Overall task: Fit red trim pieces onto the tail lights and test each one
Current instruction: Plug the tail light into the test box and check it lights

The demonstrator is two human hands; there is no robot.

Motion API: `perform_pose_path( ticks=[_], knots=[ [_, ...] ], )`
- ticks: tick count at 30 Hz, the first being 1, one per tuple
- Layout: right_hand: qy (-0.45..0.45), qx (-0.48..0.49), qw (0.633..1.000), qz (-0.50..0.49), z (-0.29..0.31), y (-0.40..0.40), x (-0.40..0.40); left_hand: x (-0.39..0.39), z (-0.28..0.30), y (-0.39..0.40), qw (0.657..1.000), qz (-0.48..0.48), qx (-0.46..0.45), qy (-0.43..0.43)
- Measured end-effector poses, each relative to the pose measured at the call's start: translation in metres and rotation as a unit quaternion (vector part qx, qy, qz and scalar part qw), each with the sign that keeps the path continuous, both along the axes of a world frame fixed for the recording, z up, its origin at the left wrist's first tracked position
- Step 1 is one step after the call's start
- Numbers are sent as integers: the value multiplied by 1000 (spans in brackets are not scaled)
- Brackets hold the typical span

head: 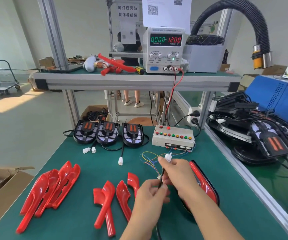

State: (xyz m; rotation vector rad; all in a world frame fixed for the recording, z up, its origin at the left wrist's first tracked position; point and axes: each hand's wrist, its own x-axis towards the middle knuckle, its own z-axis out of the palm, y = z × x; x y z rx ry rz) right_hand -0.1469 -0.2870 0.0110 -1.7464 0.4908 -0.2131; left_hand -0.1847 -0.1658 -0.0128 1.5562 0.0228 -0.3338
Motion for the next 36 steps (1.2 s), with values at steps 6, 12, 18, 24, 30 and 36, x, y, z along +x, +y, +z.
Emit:
perform_pose_path(
  ticks=[6,12,18,24,30,36],
  knots=[
    [6,96,994,-43,16,-51,2,2,-22,0,958,-40,237,-156],
    [-23,109,987,-114,29,-120,0,25,-19,-22,926,-10,323,-197],
    [22,-308,948,-75,10,-156,-22,55,-7,-53,932,66,315,-166],
    [129,-424,895,46,-20,-157,-56,58,-17,-68,935,53,314,-154],
    [162,-314,928,117,-31,-139,-77,56,-18,-73,948,6,283,-149],
    [128,-155,977,66,-37,-130,-84,52,-19,-67,962,6,225,-153]
  ],
)
